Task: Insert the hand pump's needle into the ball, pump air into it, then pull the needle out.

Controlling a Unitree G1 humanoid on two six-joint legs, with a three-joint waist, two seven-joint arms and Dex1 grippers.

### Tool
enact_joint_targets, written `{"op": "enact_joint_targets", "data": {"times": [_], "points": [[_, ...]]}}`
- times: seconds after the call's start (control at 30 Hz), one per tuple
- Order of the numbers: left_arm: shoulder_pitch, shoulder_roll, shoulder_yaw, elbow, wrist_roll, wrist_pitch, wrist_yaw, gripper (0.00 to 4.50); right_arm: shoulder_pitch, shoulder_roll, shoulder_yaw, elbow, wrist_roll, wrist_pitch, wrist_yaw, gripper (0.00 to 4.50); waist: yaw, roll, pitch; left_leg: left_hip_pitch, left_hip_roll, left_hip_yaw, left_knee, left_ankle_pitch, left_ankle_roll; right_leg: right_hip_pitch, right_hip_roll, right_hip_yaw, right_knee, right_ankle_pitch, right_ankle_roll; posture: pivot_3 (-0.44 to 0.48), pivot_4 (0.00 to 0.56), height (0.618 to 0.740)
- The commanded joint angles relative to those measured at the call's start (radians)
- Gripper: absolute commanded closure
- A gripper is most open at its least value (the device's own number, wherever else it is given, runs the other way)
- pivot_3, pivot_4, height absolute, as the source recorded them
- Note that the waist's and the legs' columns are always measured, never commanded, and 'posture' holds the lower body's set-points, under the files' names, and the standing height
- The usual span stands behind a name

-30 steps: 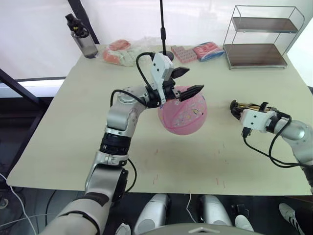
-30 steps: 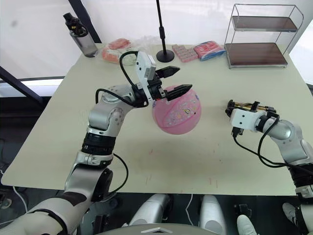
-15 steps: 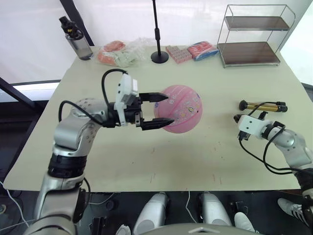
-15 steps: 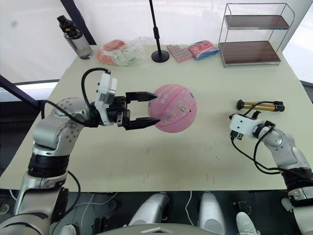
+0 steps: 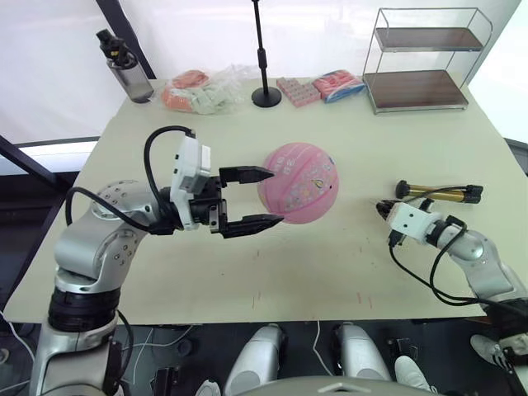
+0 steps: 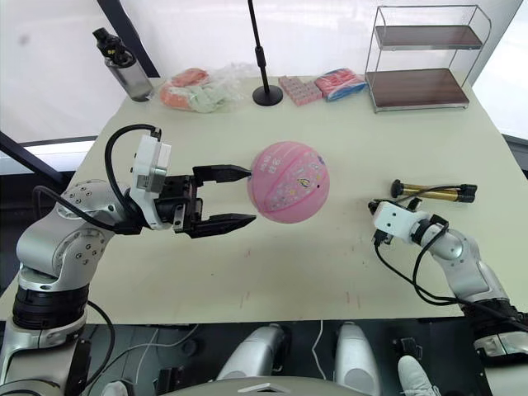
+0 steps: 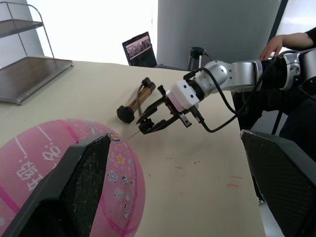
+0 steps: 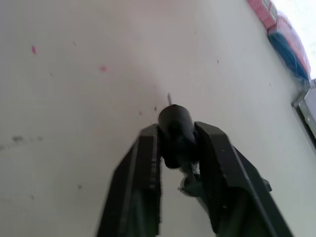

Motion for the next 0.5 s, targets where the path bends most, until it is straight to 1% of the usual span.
{"op": "enact_joint_targets", "data": {"times": [0.03, 0.1, 0.13, 0.27, 0.4, 0.5], "points": [[-0.006, 0.012, 0.024, -0.039, -0.024, -0.014, 0.003, 0.0, 0.012, 0.006, -0.021, -0.069, 0.043, 0.013, 0.015, 1.35, 0.0, 0.0, 0.0, 0.0, 0.0, 0.0, 0.0, 0.0, 0.0, 0.0, 0.0, 0.0, 0.0, 0.0, 0.0, 0.0, 0.15, 0.74], [-0.009, 0.013, 0.024, -0.037, -0.032, -0.014, 0.0, 0.0, 0.023, 0.011, -0.026, -0.096, 0.072, 0.019, 0.032, 0.13, 0.0, 0.0, 0.0, 0.0, 0.0, 0.0, 0.0, 0.0, 0.0, 0.0, 0.0, 0.0, 0.0, 0.0, 0.0, 0.0, 0.15, 0.74], [-0.009, 0.016, 0.023, -0.037, -0.033, -0.013, -0.003, 0.0, 0.032, 0.014, -0.031, -0.113, 0.09, 0.022, 0.04, 0.05, 0.0, 0.0, 0.0, 0.0, 0.0, 0.0, 0.0, 0.0, 0.0, 0.0, 0.0, 0.0, 0.001, 0.0, 0.0, 0.0, 0.15, 0.74], [-0.005, 0.031, 0.017, -0.033, -0.03, -0.016, -0.015, 0.0, 0.087, 0.019, -0.062, -0.167, 0.163, 0.031, 0.059, 0.05, 0.0, 0.0, 0.0, 0.0, 0.0, 0.0, 0.0, 0.0, 0.0, 0.0, 0.0, 0.0, 0.001, 0.0, 0.0, 0.0, 0.15, 0.74], [0.008, 0.036, 0.019, -0.033, -0.033, -0.021, -0.012, 0.0, 0.148, 0.042, -0.12, -0.203, 0.233, 0.049, 0.032, 0.05, 0.001, 0.0, 0.0, 0.0, 0.0, 0.001, 0.0, 0.0, 0.0, 0.0, 0.0, 0.001, 0.001, 0.0, 0.0, 0.0, 0.15, 0.74], [0.051, 0.019, 0.035, -0.033, -0.016, -0.057, 0.01, 0.0, 0.207, 0.086, -0.188, -0.225, 0.35, 0.028, 0.041, 0.05, 0.0, 0.0, 0.0, 0.001, 0.0, 0.001, 0.0, 0.0, 0.0, 0.0, 0.0, 0.002, 0.002, 0.0, -0.001, 0.0, 0.15, 0.74]]}}
